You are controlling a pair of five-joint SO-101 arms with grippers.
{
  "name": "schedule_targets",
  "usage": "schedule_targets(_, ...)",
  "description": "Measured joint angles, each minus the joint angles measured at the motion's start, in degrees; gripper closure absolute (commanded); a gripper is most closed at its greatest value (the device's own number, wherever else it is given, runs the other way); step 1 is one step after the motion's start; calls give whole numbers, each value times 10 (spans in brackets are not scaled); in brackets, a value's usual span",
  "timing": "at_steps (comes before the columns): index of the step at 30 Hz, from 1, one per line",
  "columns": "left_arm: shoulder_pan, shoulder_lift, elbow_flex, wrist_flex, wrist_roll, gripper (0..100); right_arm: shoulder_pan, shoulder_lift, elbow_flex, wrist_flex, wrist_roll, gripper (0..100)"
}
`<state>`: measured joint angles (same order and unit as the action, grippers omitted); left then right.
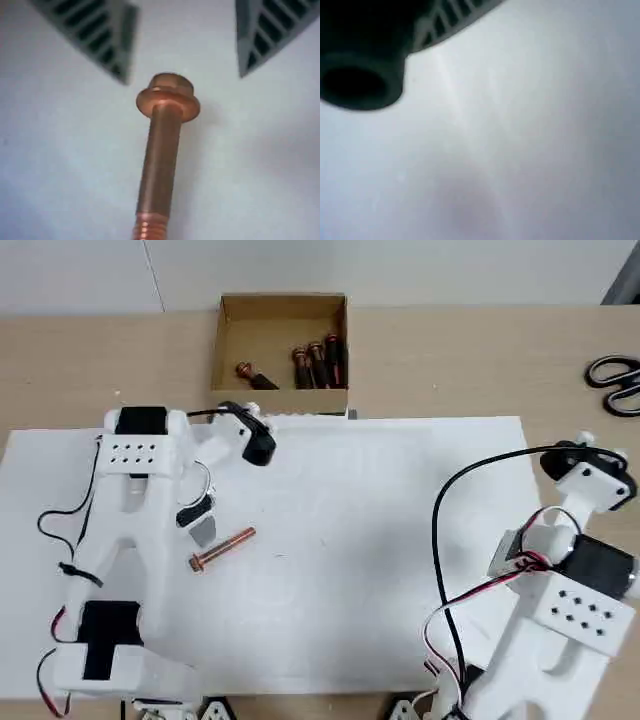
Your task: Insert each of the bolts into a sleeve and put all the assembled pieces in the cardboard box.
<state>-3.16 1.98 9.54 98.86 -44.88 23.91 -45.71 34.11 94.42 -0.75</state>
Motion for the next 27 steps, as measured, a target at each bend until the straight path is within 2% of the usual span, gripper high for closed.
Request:
schedule_targets(13,18,112,-1,0,-33,835,0,0,0,0,0,995)
schedule_targets(22,21,128,-4,-34,-33,848,0,0,0,0,0,995)
schedule_targets(27,21,179,-8,-44,-42,871,0,0,0,0,0,995)
